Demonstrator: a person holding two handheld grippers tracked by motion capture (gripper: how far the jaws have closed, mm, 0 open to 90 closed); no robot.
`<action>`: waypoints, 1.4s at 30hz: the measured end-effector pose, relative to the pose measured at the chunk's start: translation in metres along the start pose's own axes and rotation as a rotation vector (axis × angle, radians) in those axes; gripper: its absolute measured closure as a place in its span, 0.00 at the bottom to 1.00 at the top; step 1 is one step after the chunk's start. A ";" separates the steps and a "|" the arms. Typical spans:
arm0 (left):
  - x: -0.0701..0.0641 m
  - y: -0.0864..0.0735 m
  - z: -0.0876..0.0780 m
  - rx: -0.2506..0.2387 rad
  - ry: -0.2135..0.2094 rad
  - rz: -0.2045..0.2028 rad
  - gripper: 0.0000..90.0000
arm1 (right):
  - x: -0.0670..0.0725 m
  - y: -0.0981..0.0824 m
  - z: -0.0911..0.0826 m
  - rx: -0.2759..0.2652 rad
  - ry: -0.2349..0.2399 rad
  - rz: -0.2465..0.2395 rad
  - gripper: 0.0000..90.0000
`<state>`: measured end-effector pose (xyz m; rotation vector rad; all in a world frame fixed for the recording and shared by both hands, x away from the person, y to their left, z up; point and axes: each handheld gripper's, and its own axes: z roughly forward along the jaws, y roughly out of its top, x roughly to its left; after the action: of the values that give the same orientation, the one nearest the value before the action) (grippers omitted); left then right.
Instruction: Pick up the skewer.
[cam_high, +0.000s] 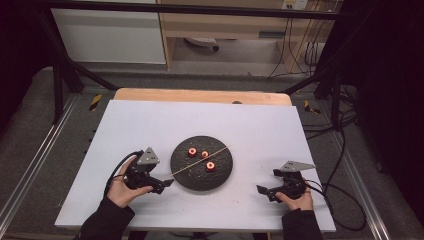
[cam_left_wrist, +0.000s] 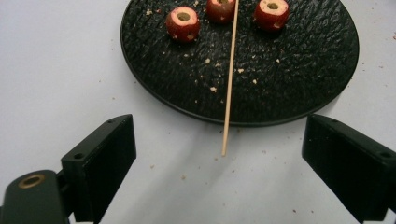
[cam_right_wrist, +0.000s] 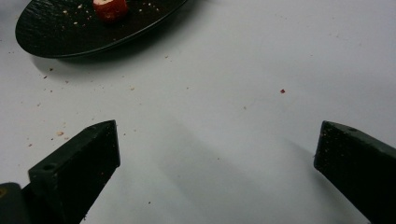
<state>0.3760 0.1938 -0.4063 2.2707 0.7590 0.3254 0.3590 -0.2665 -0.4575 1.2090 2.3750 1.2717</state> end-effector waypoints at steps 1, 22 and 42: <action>0.000 0.002 0.001 0.004 0.000 0.003 0.11 | 0.000 0.000 0.000 0.000 0.000 -0.002 0.01; -0.008 0.032 0.029 0.094 0.015 0.036 0.22 | 0.000 0.000 0.000 0.002 0.000 -0.005 0.01; -0.007 0.040 0.050 0.180 0.001 0.065 0.56 | -0.001 0.000 0.001 0.004 0.000 -0.009 0.01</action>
<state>0.4096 0.1389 -0.4143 2.4682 0.7423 0.2990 0.3596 -0.2666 -0.4581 1.1983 2.3814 1.2642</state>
